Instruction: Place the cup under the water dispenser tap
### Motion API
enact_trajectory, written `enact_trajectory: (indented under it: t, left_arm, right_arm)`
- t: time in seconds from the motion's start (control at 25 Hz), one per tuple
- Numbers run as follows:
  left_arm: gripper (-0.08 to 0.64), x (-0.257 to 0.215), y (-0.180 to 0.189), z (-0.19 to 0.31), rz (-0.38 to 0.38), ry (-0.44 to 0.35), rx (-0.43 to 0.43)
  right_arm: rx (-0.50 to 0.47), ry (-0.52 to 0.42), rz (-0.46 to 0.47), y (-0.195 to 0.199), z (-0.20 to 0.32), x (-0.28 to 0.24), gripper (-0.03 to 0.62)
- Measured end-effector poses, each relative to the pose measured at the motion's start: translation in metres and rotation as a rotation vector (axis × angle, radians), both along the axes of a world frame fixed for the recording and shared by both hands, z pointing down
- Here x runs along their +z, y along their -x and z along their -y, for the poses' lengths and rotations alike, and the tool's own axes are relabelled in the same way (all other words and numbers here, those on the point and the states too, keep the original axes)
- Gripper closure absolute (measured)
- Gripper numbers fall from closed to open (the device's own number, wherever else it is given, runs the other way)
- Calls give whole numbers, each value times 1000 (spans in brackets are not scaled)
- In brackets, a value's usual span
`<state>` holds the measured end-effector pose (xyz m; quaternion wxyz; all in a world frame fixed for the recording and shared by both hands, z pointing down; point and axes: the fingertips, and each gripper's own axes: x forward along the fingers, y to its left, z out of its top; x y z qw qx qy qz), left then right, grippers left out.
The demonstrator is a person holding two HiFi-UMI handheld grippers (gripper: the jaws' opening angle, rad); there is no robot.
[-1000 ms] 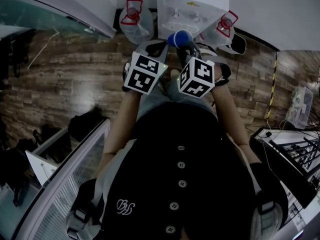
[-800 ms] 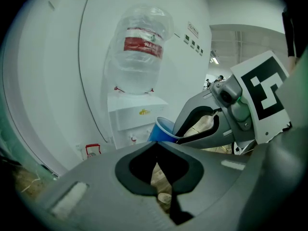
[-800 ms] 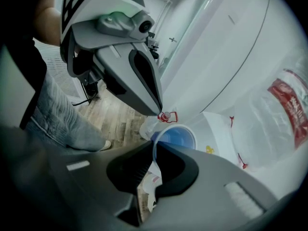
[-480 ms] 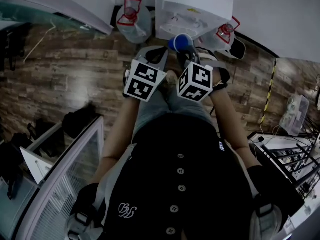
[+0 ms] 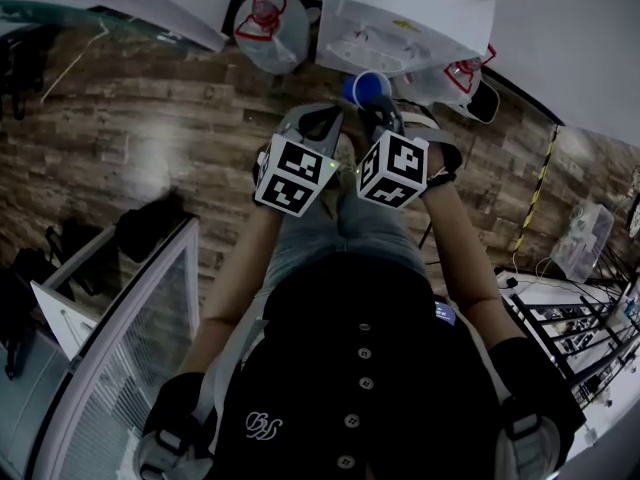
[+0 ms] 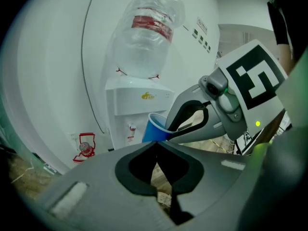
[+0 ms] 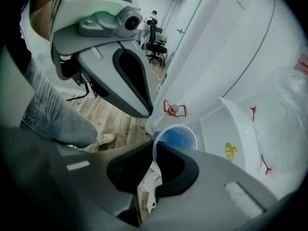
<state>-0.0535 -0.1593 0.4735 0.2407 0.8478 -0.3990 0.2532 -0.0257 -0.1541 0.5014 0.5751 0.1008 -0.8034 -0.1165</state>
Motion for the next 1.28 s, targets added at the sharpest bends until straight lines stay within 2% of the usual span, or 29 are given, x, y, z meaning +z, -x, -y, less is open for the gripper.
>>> enact_trajectory:
  t: [0.2, 0.52, 0.88, 1.04, 1.28]
  left_arm:
    - [555, 25, -3, -5, 25, 22, 8]
    - [555, 68, -1, -2, 3, 51, -34]
    - [555, 94, 7, 19, 15, 27, -59]
    - [555, 104, 7, 33, -33, 42, -105]
    - [555, 127, 15, 34, -8, 45, -122]
  right_arm:
    - [-9, -8, -31, -5, 5, 20, 566]
    - [15, 11, -34, -5, 8, 55, 566]
    - [1, 11, -44, 4, 16, 88, 566]
    - [10, 12, -48, 5, 29, 104, 566]
    - [-9, 11, -58, 7, 42, 127, 566]
